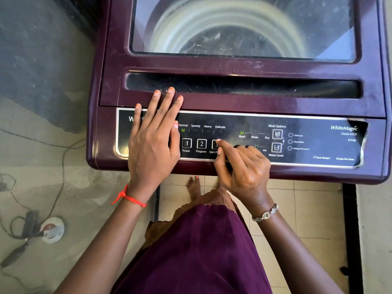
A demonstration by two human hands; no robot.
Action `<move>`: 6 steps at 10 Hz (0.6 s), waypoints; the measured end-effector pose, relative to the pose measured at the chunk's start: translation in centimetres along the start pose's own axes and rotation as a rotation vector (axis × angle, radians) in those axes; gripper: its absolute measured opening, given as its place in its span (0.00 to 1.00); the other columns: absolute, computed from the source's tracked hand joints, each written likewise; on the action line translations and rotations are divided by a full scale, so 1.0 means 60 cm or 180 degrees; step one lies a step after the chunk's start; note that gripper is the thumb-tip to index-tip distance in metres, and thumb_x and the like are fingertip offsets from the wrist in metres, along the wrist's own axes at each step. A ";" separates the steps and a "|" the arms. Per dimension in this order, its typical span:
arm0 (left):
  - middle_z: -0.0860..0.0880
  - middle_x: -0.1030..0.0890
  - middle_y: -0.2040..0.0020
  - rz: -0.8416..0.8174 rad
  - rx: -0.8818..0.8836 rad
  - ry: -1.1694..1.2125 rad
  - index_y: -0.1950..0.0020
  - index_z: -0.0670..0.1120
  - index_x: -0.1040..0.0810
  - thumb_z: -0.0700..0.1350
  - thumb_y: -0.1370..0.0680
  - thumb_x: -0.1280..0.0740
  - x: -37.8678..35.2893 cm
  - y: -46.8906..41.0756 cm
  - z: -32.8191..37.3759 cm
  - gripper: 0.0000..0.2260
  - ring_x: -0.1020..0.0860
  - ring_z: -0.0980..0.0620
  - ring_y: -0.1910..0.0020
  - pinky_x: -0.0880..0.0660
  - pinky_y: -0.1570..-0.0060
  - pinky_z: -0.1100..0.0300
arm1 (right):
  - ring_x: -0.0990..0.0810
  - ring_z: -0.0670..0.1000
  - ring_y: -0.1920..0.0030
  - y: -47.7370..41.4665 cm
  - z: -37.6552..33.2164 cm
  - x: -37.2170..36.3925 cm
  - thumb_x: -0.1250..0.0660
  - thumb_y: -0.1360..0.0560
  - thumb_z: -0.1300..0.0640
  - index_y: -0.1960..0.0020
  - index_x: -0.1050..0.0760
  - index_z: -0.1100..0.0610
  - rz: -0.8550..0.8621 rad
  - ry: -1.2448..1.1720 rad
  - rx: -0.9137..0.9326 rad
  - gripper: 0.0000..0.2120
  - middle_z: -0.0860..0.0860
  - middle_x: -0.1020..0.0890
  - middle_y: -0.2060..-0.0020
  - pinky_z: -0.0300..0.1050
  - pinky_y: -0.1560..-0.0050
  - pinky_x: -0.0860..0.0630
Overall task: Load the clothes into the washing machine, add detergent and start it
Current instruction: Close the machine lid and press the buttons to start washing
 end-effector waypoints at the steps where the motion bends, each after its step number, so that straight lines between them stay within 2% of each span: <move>1: 0.50 0.35 0.26 0.0009 -0.0004 -0.0002 0.27 0.47 0.35 0.42 0.20 0.47 0.000 0.000 0.000 0.20 0.42 0.50 0.25 0.48 0.26 0.48 | 0.31 0.51 0.79 0.001 0.001 -0.001 0.38 0.25 0.62 0.60 0.18 0.66 0.0006 -0.0017 -0.0009 0.12 0.50 0.28 0.80 0.43 0.75 0.35; 2: 0.50 0.35 0.26 0.0025 -0.0007 -0.0002 0.28 0.47 0.35 0.42 0.20 0.47 0.000 0.001 0.000 0.20 0.42 0.51 0.25 0.48 0.26 0.49 | 0.31 0.51 0.79 0.003 0.003 -0.003 0.38 0.26 0.62 0.65 0.20 0.65 -0.0005 -0.0064 -0.0032 0.13 0.51 0.27 0.79 0.42 0.73 0.37; 6: 0.50 0.35 0.27 0.0045 -0.0020 -0.0004 0.28 0.47 0.34 0.42 0.20 0.47 0.000 0.001 0.000 0.20 0.41 0.51 0.25 0.49 0.26 0.49 | 0.32 0.54 0.80 0.004 0.005 -0.002 0.39 0.29 0.62 0.72 0.25 0.64 0.0006 -0.0194 -0.0073 0.14 0.53 0.30 0.81 0.45 0.77 0.34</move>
Point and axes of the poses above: each hand's wrist, its own y-axis away from the middle knuckle, its own x-axis out of the back of the hand, z = x × y, the point moved 7 cm from there along -y, towards the middle knuckle
